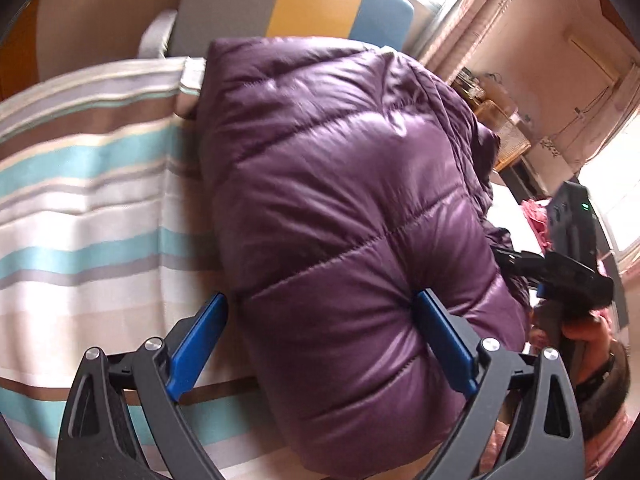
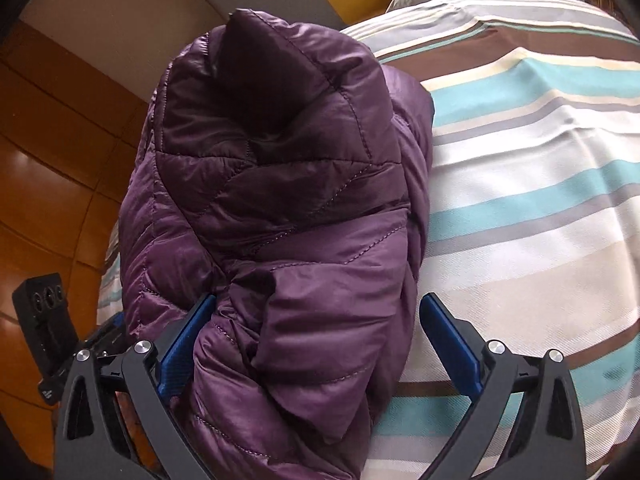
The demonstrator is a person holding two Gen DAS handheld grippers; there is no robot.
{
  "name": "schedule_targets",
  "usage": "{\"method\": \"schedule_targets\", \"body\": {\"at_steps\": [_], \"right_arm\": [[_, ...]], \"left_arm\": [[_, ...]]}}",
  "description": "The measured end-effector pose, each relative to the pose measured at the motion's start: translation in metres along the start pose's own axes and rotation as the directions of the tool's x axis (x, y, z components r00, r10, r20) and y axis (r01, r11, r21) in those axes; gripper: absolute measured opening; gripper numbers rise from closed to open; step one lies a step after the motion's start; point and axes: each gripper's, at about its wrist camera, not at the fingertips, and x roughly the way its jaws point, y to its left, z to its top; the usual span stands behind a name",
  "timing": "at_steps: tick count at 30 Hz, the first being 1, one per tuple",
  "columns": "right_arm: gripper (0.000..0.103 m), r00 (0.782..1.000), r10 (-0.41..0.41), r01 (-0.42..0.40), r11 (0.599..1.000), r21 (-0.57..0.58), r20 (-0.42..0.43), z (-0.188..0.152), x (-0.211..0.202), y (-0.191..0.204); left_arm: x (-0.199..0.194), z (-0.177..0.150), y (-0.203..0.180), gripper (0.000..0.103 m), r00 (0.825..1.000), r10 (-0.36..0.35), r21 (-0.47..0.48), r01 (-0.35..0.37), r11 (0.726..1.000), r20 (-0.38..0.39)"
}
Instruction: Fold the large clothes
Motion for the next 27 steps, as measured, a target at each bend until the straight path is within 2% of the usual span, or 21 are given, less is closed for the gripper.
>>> {"method": "schedule_targets", "body": {"at_steps": [4,9,10,12,14,16,18,23,27], "right_arm": [[0.096,0.998,0.056,-0.055,0.998,0.036,-0.009,0.004,0.002,-0.005],[0.096,0.996,0.084,-0.085,0.994,0.067,0.012,0.021,-0.01,-0.014],[0.096,0.997,0.073,-0.074,0.994,0.08,0.018,0.024,-0.012,-0.015],[0.096,1.0,0.017,-0.018,0.997,0.076,0.006,0.03,-0.011,-0.013],[0.086,1.0,-0.028,0.027,0.999,0.043,0.012,0.033,-0.009,-0.006],[0.08,0.998,-0.056,0.055,0.998,0.02,0.015,0.036,-0.004,0.003],[0.079,0.996,-0.088,0.088,0.996,0.006,0.02,0.035,0.005,0.012],[0.069,0.994,-0.109,0.109,0.994,-0.005,0.032,0.027,0.015,0.025],[0.057,0.996,-0.087,0.088,0.996,-0.023,0.035,0.031,0.014,0.025]], "left_arm": [[-0.003,0.005,0.0,0.089,1.0,-0.019,0.02,0.019,1.0,0.008],[-0.005,0.025,-0.002,0.089,1.0,-0.007,0.05,0.006,0.999,0.016],[-0.004,0.028,-0.002,0.09,1.0,-0.003,0.044,0.002,0.999,0.018],[-0.001,0.035,-0.004,0.09,0.998,0.06,0.051,-0.06,0.997,0.005],[0.002,0.039,-0.017,0.09,0.991,0.131,0.11,-0.131,0.985,0.015],[0.006,0.041,-0.025,0.086,0.987,0.162,0.133,-0.164,0.978,0.022],[0.009,0.039,-0.025,0.084,0.986,0.166,0.13,-0.168,0.977,0.024],[0.014,0.033,-0.027,0.077,0.984,0.174,0.127,-0.179,0.976,0.047],[0.017,0.031,-0.025,0.07,0.987,0.152,0.101,-0.157,0.982,0.06]]}}
